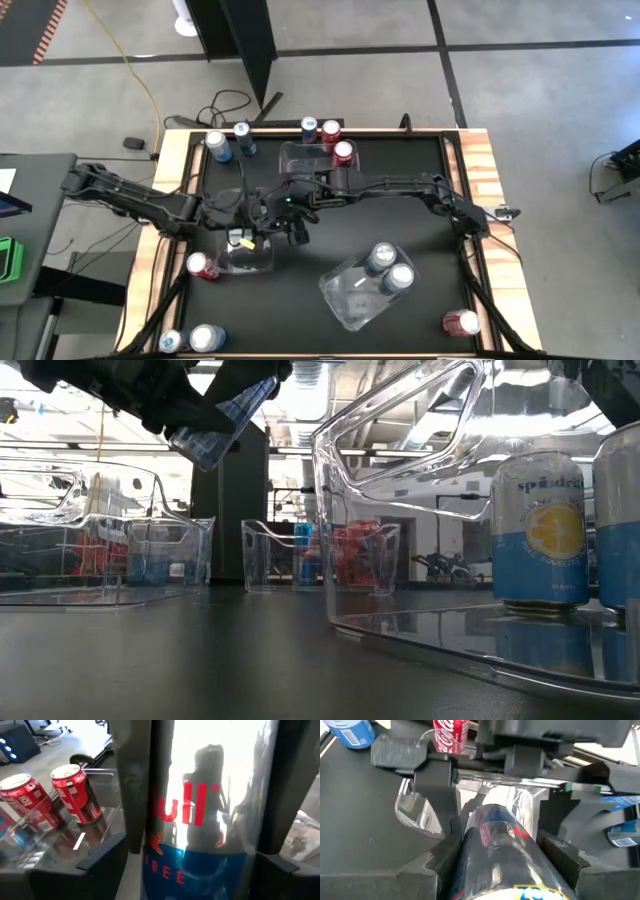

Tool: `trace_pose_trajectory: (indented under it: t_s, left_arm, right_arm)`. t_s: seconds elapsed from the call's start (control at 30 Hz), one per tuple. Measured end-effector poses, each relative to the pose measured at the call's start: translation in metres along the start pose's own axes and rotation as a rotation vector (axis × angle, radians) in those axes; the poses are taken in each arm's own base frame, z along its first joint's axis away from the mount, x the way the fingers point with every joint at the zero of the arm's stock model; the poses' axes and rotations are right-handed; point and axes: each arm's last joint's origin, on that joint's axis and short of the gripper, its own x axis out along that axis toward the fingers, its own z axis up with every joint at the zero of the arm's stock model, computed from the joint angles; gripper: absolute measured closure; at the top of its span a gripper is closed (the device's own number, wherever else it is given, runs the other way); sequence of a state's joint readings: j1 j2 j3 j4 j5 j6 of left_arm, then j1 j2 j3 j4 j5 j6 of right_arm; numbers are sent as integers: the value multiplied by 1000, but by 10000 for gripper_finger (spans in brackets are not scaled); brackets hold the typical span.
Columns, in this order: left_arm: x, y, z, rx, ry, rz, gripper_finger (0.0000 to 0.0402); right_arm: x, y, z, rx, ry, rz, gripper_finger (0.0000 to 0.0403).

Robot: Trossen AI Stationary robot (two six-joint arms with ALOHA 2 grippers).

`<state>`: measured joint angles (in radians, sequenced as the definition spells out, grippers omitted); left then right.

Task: Sort soda cans
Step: Put the blue soda can into the middle left transparent bin

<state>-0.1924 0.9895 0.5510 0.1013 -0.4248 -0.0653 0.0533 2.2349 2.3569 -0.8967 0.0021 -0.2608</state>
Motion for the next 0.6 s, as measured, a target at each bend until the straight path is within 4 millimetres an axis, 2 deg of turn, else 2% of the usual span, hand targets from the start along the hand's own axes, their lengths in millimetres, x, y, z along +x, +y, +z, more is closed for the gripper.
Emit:
trace_pose_trajectory:
  t_s: [0.2,0.37,0.6]
  left_arm:
    - [2,0,0,30,-6,0,185]
    - [2,0,0,38,-6,4,188]
    - [1,1,-2,65,19,28,188]
  right_arm:
    - [0,0,0,-5,5,-5,167]
    - [0,0,0,-8,6,-5,165]
    - [-1,2,0,-36,0,3,119]
